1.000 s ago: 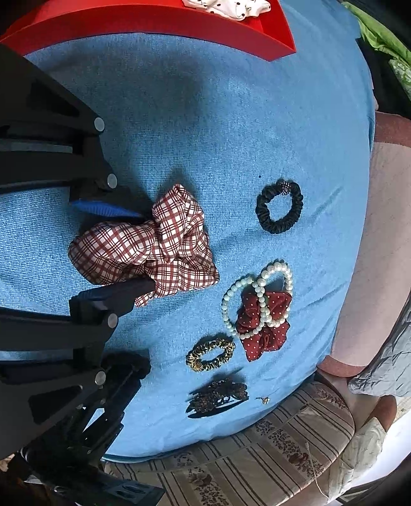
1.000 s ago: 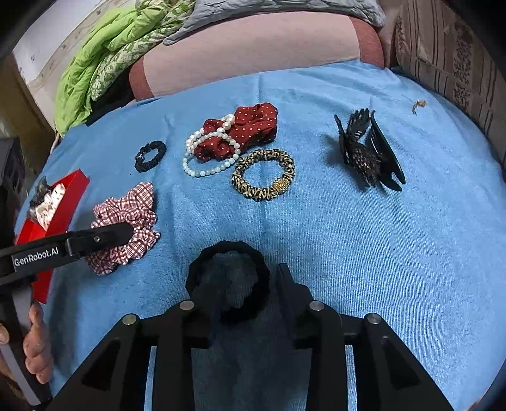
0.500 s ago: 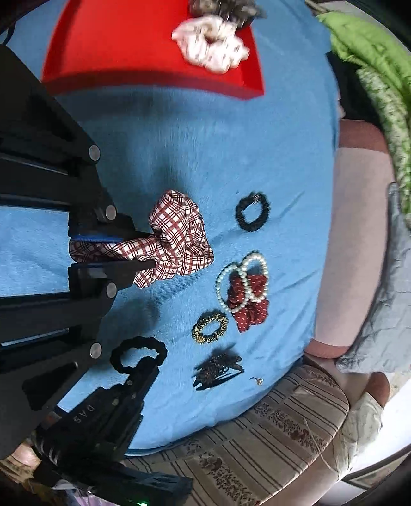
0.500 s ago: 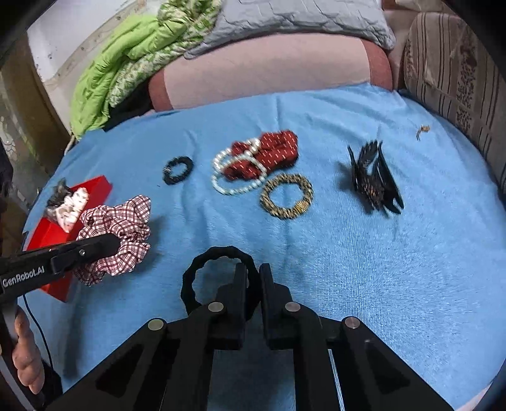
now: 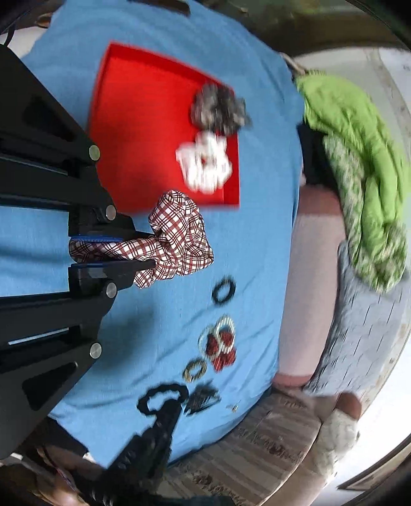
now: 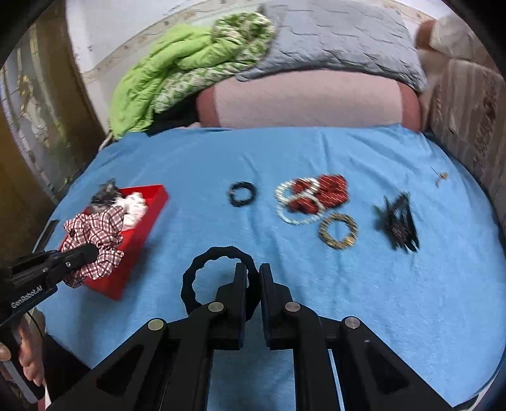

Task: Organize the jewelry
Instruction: 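Carry the plaid scrunchie and black hair tie into the red tray and release, then withdraw both tools from the tray toward the remaining accessories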

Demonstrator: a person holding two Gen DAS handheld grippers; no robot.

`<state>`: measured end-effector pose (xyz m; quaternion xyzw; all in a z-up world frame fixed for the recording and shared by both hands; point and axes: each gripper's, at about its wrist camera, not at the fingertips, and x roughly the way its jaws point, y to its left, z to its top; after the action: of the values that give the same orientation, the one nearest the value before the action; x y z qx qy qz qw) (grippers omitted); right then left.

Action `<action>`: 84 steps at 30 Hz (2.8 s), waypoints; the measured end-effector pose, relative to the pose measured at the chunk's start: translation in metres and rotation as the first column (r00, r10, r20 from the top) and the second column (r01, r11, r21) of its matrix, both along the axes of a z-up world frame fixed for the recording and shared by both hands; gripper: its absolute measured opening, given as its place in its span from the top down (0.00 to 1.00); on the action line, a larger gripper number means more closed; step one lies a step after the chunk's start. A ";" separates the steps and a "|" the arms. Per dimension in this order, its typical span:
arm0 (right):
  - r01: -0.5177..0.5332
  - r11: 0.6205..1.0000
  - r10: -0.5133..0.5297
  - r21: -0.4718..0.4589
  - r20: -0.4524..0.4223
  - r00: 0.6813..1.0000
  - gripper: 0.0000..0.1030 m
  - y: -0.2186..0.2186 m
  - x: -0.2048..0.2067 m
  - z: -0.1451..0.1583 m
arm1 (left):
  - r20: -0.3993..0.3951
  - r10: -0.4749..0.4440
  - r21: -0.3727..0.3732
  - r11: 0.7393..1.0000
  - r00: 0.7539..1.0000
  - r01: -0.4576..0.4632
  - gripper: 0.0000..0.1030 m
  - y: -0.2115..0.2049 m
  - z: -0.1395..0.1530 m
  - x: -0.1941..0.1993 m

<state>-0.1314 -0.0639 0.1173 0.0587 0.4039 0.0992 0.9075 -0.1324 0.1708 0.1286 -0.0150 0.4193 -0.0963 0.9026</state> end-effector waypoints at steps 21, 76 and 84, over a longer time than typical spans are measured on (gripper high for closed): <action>-0.280 0.958 0.286 0.063 -0.119 0.951 0.91 0.187 0.083 -0.020 | -0.113 0.228 0.063 0.973 0.967 -0.222 0.92 0.158 -0.052 0.076; 0.058 0.998 -0.061 -0.039 -0.090 0.994 0.51 -0.013 -0.019 -0.054 | -0.040 0.034 0.031 0.999 0.999 -0.033 0.51 -0.001 0.008 0.018; 0.200 0.980 -0.198 0.004 -0.092 0.976 0.51 -0.085 -0.005 -0.063 | -0.102 -0.032 -0.027 0.999 0.994 0.030 0.51 -0.057 -0.013 0.080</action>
<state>-0.1359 -0.1484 0.0540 0.1094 0.4362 0.0077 0.8931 -0.0528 0.1136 0.1157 -0.0249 0.4638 -0.1148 0.8781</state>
